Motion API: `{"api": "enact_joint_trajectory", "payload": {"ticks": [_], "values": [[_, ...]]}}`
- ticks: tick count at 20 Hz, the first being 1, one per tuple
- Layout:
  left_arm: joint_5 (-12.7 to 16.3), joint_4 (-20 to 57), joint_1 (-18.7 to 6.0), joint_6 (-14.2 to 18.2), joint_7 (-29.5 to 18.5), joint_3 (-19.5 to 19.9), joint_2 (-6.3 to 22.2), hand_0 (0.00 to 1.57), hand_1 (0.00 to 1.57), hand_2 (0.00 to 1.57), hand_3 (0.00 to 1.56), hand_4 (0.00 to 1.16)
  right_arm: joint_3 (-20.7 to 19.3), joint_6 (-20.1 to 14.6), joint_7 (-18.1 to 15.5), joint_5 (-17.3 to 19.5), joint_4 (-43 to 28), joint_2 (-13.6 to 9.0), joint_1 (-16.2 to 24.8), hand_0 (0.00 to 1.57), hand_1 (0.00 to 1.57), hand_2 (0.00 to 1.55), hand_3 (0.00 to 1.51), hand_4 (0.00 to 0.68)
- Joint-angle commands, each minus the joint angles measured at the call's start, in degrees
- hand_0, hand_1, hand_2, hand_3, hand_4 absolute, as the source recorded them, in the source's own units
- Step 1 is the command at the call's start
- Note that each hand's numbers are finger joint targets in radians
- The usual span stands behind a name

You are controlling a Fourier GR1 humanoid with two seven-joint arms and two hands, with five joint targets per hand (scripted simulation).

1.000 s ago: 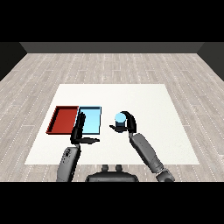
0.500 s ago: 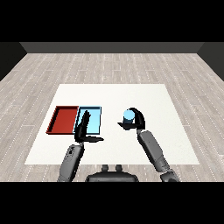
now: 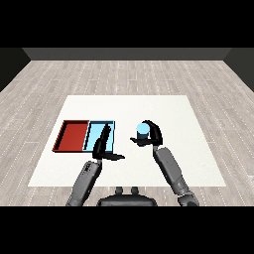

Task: Pick the blue can and put it in the blue box

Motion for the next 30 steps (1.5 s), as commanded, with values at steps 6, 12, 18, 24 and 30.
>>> {"api": "enact_joint_trajectory", "payload": {"ticks": [6, 12, 18, 24, 30], "values": [[1.3, 1.2, -1.8, 5.3, 1.1, -7.9, 0.0, 0.00, 0.00, 0.00, 0.00, 0.00, -0.1, 2.5, 1.0, 2.1, -3.7, 2.5, 1.4, 1.46, 1.46, 1.47, 1.38, 0.551], [5.7, 14.3, -11.7, 8.4, -2.5, -8.5, 0.0, 0.00, 0.00, 0.00, 0.00, 0.00, 4.0, -0.3, -2.5, 0.3, 1.6, 3.8, -0.9, 1.44, 1.44, 1.46, 1.36, 0.553], [8.7, 13.3, -10.1, 11.0, -2.1, -12.7, 0.0, 0.00, 0.00, 0.00, 0.00, 0.00, 6.3, -2.4, 0.4, -1.6, -0.8, 3.8, -3.3, 1.44, 1.44, 1.47, 1.38, 0.560], [13.6, 20.4, -14.1, 11.5, -5.9, -12.7, 0.0, 0.00, 0.00, 0.00, 0.00, 0.00, 5.1, -2.7, -2.0, -4.5, 6.2, 3.8, -7.9, 1.44, 1.44, 1.46, 1.37, 0.564], [12.0, 17.1, -14.5, 10.6, -1.0, -12.3, 0.0, 0.00, 0.00, 0.00, 0.00, 0.00, 2.7, 2.0, 0.4, -1.3, 2.2, 3.8, -5.8, 1.44, 1.44, 1.46, 1.37, 0.561]]}}
